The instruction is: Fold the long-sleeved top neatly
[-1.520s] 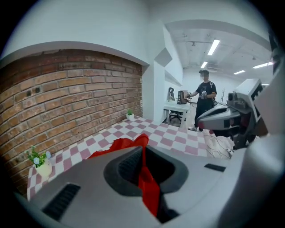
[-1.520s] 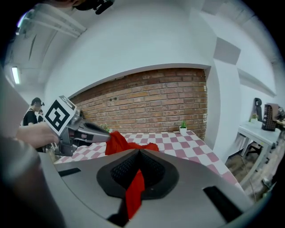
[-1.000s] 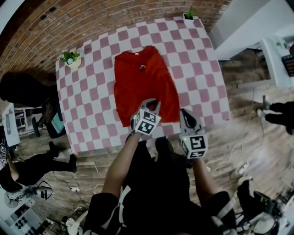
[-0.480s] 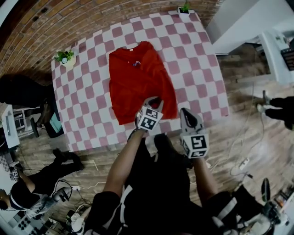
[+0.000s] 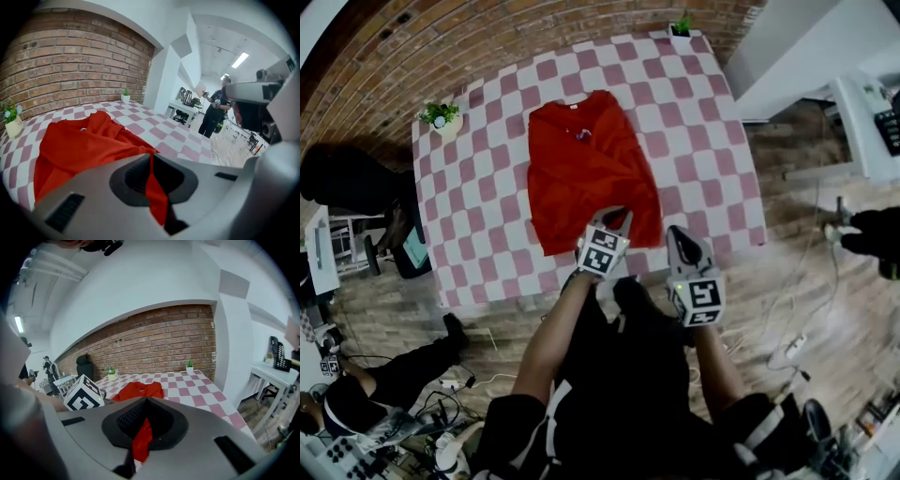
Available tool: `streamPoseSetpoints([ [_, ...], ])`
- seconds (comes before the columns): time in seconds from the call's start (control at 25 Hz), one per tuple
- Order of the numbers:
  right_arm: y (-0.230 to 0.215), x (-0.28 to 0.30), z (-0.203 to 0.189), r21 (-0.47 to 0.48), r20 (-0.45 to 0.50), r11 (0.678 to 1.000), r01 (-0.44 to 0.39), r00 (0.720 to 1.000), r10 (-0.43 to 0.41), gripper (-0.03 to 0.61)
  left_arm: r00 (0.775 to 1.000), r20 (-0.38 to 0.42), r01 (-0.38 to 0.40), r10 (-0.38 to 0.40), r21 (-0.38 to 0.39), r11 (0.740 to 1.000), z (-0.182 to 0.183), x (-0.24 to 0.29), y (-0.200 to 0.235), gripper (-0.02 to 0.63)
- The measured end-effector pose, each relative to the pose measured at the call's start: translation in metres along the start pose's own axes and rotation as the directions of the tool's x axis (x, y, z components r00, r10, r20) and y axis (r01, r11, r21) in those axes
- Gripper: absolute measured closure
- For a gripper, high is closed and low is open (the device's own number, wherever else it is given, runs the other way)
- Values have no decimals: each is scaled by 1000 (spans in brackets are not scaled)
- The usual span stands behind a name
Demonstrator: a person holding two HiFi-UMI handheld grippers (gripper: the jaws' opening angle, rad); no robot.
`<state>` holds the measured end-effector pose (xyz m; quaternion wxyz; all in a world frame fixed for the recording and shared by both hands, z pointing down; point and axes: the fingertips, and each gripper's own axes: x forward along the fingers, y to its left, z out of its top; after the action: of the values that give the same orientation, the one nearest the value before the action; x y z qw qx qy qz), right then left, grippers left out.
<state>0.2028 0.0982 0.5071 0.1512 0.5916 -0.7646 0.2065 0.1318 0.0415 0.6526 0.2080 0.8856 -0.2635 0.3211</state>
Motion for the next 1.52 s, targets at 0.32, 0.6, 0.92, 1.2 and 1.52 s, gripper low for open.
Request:
streamPoseSetpoints([
  [0.32,11,-1,10,-17,42,998,-56,998,56,571,950,226,-187,214,-133,973,32,-79,21,607],
  [0.6,27,4,38,-68,105,990,-123,986,129,571,865,343,-310,365,-206,928,56,-173,47,607],
  [0.92,44,28,95,-57,156,986,-157,974,164,571,809,406,-359,424,-228,905,89,-218,90,607],
  [1.2,41,79,127,-99,167,985,-143,973,158,571,799,431,-353,419,-228,907,121,-215,136,607],
  [1.52,31,148,168,-104,183,984,-144,970,161,550,806,443,-352,392,-171,920,149,-194,202,598],
])
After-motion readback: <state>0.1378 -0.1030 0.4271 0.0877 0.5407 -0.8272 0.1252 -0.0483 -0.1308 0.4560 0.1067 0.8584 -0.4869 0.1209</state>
